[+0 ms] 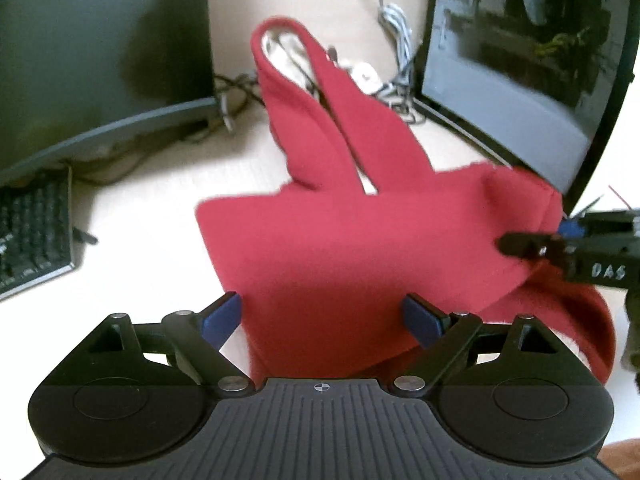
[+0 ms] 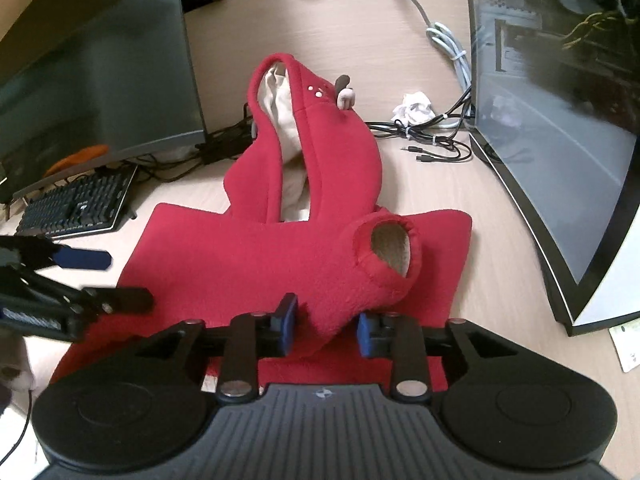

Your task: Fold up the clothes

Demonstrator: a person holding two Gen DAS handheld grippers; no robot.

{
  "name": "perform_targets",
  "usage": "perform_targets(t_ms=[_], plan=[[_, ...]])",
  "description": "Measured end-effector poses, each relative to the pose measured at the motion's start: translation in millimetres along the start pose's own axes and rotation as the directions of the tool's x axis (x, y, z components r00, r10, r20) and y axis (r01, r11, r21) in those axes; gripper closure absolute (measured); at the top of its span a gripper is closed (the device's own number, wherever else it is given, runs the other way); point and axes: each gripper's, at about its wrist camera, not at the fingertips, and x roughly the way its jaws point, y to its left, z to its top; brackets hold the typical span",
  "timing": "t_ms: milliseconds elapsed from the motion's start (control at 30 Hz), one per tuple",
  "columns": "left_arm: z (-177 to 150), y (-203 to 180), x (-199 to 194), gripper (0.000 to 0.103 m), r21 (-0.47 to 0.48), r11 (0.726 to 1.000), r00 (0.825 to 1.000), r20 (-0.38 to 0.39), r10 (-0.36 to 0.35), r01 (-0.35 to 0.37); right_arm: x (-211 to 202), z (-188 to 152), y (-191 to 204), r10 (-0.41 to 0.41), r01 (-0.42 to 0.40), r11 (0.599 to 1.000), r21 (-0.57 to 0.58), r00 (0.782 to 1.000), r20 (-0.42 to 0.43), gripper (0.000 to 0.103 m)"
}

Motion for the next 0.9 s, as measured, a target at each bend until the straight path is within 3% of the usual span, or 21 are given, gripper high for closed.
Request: perform_targets(t_ms=[267, 400, 533, 667, 900], plan=[[-9.2, 4.2, 10.6, 0.010, -0.011, 1.000, 0.999, -0.032, 0.015, -0.015, -4.4, -4.1, -9.9, 0.001, -0.001, 1.000, -0.007, 1.000, -0.002, 0.046], [-8.8, 5.1, 14.9, 0.009, -0.016, 1.000, 0.999, -0.033, 0.013, -0.014, -36.0, -3.8, -17.6, -0.004, 0.006, 0.999, -0.039, 0.998, 0.060, 0.034], [-8.2, 7.7, 16.4, 0.008, -0.019, 1.000, 0.999, -0.034, 0.006, -0.007, -57.4, 4.7, -22.6, -0.045, 0.054, 0.996, -0.065, 0.990, 0.133, 0.034], [-8.5, 8.5, 15.7, 0.007, -0.023, 1.000, 0.999, -0.035, 0.002, -0.003, -32.2, 19.0, -24.3, -0.046, 0.050, 0.998, -0.028, 0.991, 0.126, 0.034], [-9.8, 8.7, 14.1, 0.007, -0.034, 0.999, 0.999, -0.032, 0.000, -0.001, 34.6, 10.1, -35.8, -0.038, 0.037, 0.995, 0.092, 0.999, 0.005, 0.034]])
